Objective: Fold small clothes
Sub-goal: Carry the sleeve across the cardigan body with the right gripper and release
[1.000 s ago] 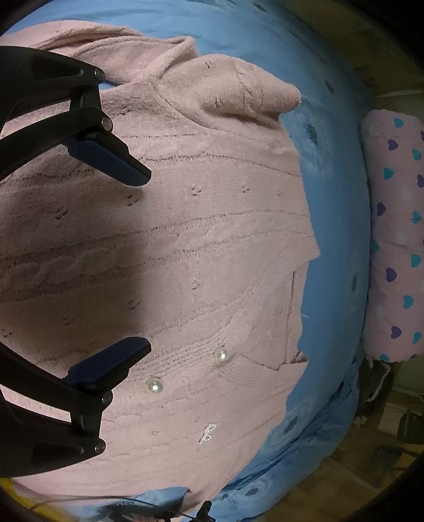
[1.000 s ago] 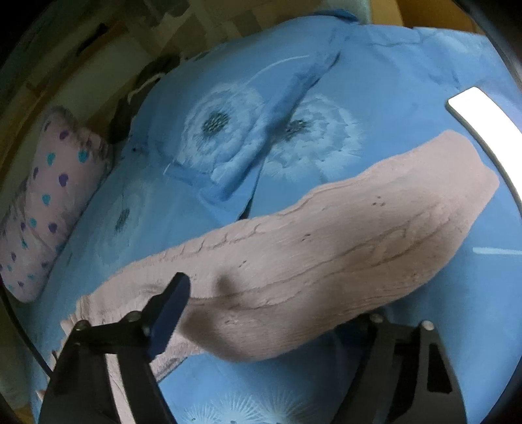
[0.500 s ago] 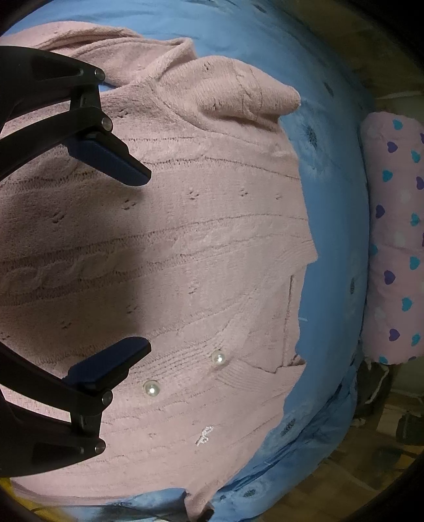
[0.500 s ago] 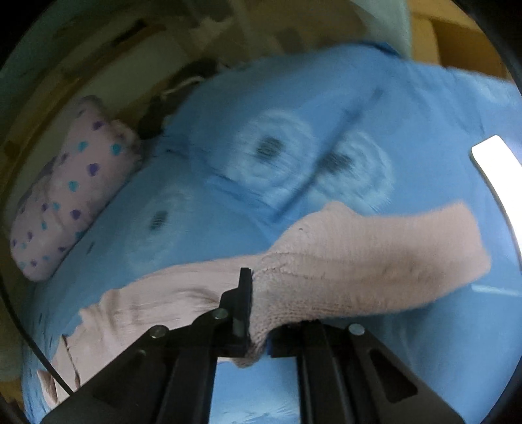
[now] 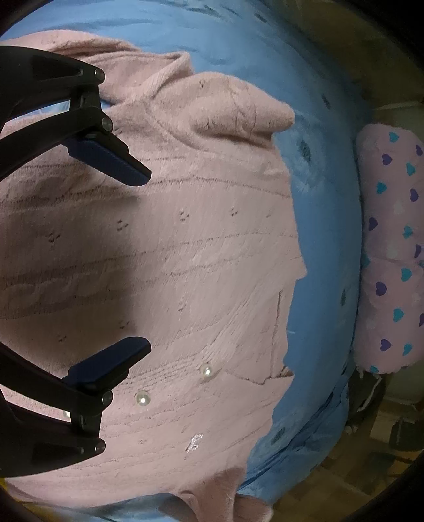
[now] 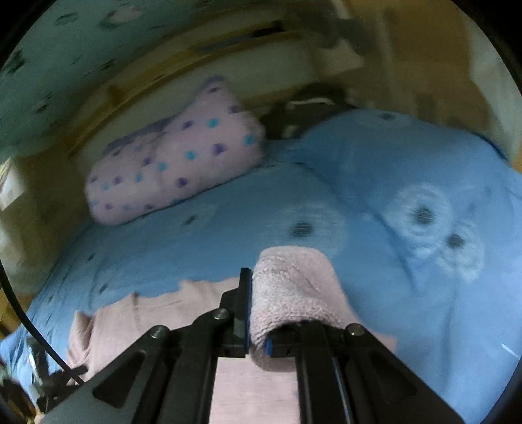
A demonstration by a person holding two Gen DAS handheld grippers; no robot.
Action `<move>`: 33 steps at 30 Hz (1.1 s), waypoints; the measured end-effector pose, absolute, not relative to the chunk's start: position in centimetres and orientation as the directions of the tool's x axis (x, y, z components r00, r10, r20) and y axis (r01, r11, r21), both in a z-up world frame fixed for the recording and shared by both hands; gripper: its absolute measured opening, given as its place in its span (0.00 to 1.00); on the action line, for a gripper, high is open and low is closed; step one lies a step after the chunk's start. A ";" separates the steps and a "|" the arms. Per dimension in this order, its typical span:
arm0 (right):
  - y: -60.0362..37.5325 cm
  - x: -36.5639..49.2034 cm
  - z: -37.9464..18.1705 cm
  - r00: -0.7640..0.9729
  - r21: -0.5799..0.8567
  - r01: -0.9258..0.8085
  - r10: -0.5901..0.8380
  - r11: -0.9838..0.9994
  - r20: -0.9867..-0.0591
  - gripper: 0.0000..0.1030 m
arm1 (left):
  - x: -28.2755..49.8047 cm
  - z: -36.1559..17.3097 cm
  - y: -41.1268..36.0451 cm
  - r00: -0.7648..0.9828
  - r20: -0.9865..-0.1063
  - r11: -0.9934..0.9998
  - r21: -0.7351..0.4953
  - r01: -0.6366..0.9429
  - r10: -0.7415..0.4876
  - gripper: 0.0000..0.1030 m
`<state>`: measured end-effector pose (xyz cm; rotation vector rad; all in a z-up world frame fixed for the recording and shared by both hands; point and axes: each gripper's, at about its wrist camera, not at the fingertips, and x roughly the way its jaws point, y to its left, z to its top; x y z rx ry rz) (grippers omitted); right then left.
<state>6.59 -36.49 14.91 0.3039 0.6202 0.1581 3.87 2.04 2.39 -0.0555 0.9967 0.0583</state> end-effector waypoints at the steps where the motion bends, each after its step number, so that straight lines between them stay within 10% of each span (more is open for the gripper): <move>1: -35.4 6.6 15.0 0.798 0.326 -0.083 0.259 0.942 -0.544 0.06 | 3.8 2.5 2.2 0.548 -0.836 0.997 -0.023 -0.076 0.022 0.88; 22: -20.1 8.5 3.6 0.523 0.301 -0.286 0.411 0.910 -0.747 0.07 | 4.1 2.6 3.9 0.537 -0.843 0.992 -0.051 -0.115 0.019 0.88; 33: -19.7 6.9 2.5 0.404 0.346 -0.320 0.458 0.882 -0.792 0.59 | 4.2 2.4 3.7 0.539 -0.842 0.993 -0.044 -0.110 0.022 0.88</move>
